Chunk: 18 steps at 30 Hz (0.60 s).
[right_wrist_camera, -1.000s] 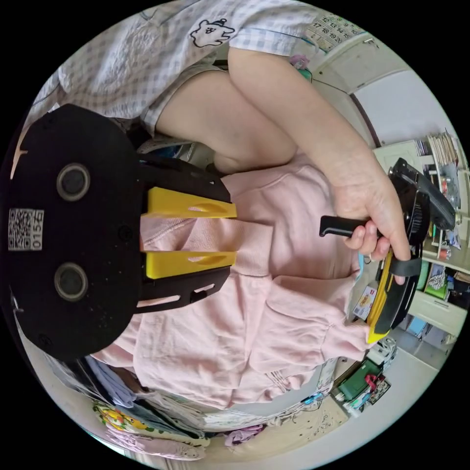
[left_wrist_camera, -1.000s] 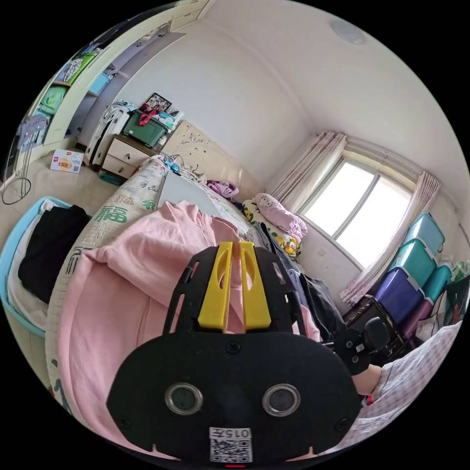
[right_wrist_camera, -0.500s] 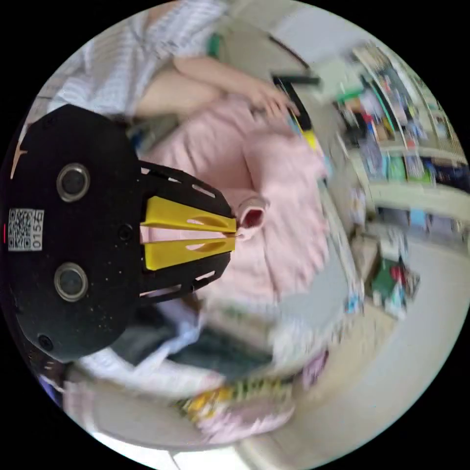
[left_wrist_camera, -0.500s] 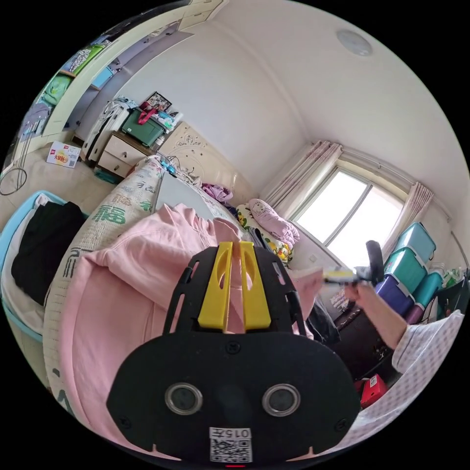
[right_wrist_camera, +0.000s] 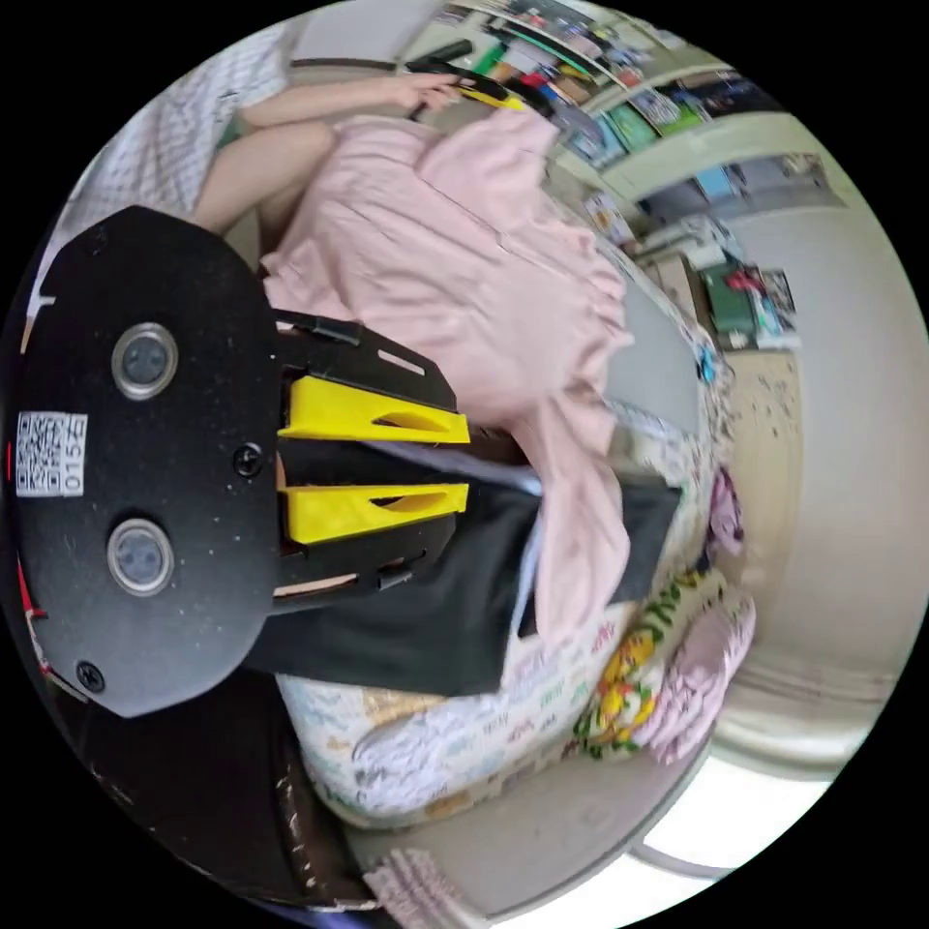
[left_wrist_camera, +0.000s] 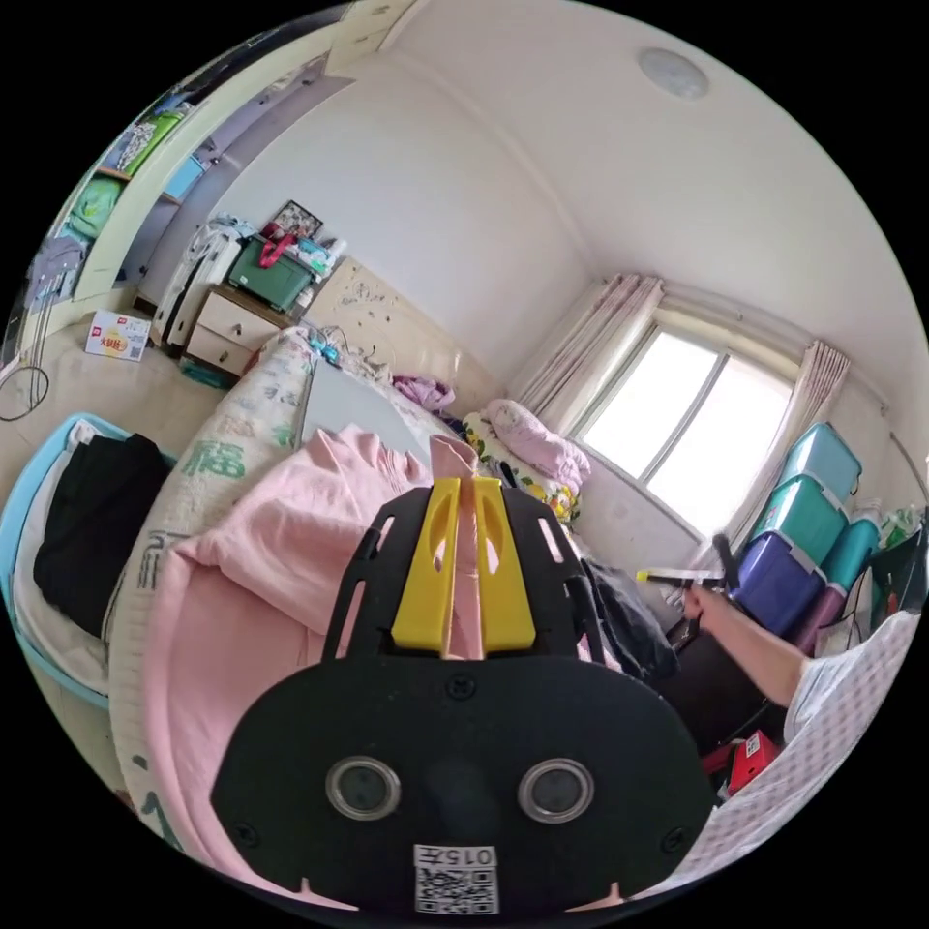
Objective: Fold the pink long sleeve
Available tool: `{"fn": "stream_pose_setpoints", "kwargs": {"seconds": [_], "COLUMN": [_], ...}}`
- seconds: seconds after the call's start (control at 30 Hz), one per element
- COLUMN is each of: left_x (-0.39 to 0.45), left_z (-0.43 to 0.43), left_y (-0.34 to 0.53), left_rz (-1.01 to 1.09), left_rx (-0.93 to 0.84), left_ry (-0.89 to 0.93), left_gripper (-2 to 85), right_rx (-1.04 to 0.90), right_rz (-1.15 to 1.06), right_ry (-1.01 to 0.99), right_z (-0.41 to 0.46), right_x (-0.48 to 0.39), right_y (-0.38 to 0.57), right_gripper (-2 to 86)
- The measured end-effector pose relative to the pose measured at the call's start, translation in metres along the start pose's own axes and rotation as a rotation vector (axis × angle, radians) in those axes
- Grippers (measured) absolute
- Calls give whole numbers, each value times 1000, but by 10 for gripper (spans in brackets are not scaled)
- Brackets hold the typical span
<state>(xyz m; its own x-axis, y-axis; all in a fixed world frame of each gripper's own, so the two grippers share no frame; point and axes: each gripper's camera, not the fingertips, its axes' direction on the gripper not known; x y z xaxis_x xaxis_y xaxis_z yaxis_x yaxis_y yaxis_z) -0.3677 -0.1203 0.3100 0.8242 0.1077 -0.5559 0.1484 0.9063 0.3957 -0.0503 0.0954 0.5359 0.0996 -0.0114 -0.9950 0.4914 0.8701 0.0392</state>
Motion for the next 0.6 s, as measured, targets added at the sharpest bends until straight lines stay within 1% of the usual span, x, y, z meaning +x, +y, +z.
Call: {"fn": "stream_pose_setpoints", "kwargs": {"seconds": [0.03, 0.07, 0.1, 0.13, 0.17, 0.23, 0.3, 0.37, 0.4, 0.47, 0.5, 0.57, 0.6], "left_x": [-6, -18, -27, -47, -61, -75, -76, -53, -46, -21, -17, -8, -8], "left_z": [-22, -51, -68, -109, -152, -203, -231, -235, -231, -212, -207, -183, -178], "left_y": [-16, -33, -42, -54, -59, -60, -56, -38, -32, -1, 7, 36, 42], "left_rz": [-18, -58, -95, -205, -262, -305, -247, -90, -52, 43, 56, 68, 51], "left_rx": [74, 172, 224, 354, 490, 538, 433, 182, 111, -128, -177, -342, -368], "left_ry": [3, -39, -85, -233, -409, -555, -480, -443, -440, -447, -452, -444, -436], "left_gripper": [8, 9, 10, 12, 21, 45, 60, 67, 70, 93, 102, 125, 129], "right_rx": [-11, -18, -16, 4, 21, 39, 31, 16, 13, -12, -24, -102, -121], "right_rz": [-50, -87, -96, -121, -149, -195, -267, -370, -390, -450, -462, -503, -514], "right_ry": [-82, -136, -153, -186, -204, -198, -186, -175, -170, -160, -162, -186, -185], "right_z": [1, -2, -4, -11, -17, -23, -25, -26, -26, -20, -16, 2, 7], "right_x": [-13, -24, -27, -34, -40, -51, -69, -95, -101, -120, -125, -140, -144], "right_y": [21, 38, 46, 61, 73, 86, 94, 104, 106, 112, 114, 120, 122], "right_gripper": [78, 79, 80, 81, 82, 89, 103, 120, 123, 136, 138, 156, 157]}}
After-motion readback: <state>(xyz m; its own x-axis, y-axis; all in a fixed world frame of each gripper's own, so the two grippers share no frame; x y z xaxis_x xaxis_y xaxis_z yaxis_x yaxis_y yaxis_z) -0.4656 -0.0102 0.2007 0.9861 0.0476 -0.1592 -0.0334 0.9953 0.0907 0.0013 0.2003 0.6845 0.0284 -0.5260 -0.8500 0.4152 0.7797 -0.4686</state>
